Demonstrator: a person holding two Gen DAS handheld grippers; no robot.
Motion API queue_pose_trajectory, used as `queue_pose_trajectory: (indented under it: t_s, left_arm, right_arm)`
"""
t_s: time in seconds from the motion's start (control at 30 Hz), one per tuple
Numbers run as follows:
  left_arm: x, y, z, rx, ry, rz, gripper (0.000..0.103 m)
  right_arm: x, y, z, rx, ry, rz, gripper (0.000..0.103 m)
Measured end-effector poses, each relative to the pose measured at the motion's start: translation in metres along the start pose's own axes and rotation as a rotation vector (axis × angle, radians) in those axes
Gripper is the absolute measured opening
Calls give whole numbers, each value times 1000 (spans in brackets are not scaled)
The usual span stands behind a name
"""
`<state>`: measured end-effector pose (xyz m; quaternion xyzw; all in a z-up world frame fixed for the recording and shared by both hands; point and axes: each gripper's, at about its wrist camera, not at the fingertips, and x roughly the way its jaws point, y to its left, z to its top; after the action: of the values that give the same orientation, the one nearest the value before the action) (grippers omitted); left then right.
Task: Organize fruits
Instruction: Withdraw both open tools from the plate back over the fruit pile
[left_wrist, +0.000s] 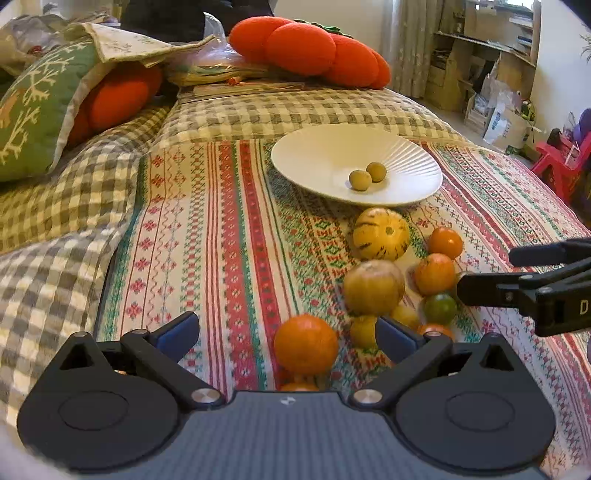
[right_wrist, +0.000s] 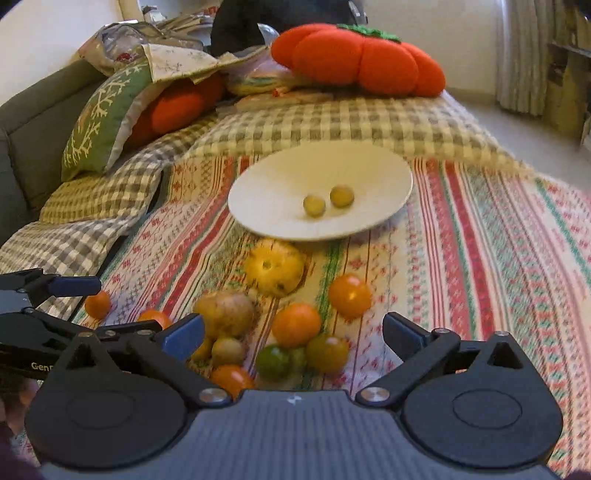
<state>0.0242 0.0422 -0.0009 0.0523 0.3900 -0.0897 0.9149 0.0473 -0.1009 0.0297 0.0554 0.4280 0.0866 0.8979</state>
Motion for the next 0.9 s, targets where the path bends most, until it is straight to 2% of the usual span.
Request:
queue_pose_trajectory:
  t_s: [0.37,0.53,0.67,0.9]
  left_arm:
    - [-2,8,-28,-5,14,-42,90]
    - [-2,11,-33,-1,36,-80,86]
    - [-1,10,-36,11,58,-104,72]
    - [4,11,-39,9,93,-126,64]
  right_arm:
    - [3,6,-32,-70,52,84,102]
    - [7,17,-44,-130,81,109,100]
    - [9,20,-49,-143,85,105,98]
    - [13,24,-51,-167,61,94,96]
